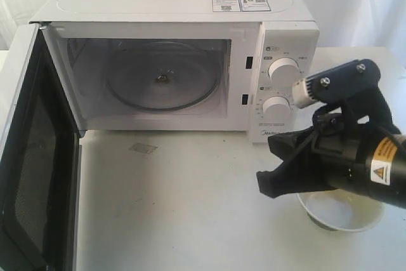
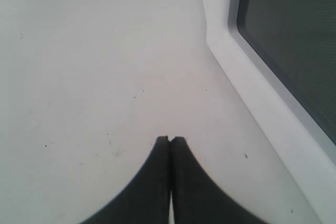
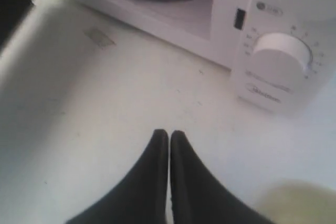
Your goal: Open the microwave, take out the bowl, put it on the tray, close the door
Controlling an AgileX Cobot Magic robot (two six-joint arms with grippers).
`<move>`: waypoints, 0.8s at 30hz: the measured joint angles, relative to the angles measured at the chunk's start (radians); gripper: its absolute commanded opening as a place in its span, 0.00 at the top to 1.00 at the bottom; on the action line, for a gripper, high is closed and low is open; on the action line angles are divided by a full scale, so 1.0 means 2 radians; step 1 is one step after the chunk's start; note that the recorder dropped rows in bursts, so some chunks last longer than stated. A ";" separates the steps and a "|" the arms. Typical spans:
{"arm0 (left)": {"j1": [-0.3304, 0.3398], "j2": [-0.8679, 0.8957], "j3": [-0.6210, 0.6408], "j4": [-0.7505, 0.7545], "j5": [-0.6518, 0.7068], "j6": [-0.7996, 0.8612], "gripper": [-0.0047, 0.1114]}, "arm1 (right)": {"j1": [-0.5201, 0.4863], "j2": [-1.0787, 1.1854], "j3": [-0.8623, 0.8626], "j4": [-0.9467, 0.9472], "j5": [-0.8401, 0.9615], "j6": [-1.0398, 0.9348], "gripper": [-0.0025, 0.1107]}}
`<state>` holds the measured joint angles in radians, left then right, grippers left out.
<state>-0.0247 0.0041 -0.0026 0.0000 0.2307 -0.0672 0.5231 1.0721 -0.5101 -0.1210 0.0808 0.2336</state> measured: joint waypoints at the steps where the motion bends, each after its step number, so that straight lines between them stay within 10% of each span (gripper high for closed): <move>1: 0.000 0.000 0.000 0.000 0.000 0.000 0.96 | 0.005 -0.001 0.013 0.001 -0.025 0.000 0.98; 24: 0.000 0.000 0.000 -0.010 -0.026 -0.024 0.96 | 0.024 -0.002 0.102 0.001 -0.159 0.000 0.98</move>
<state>-0.0247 0.0041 -0.0026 -0.0203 0.1787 -0.1151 0.5711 1.0676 -0.3064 -0.1198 -0.2380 0.2336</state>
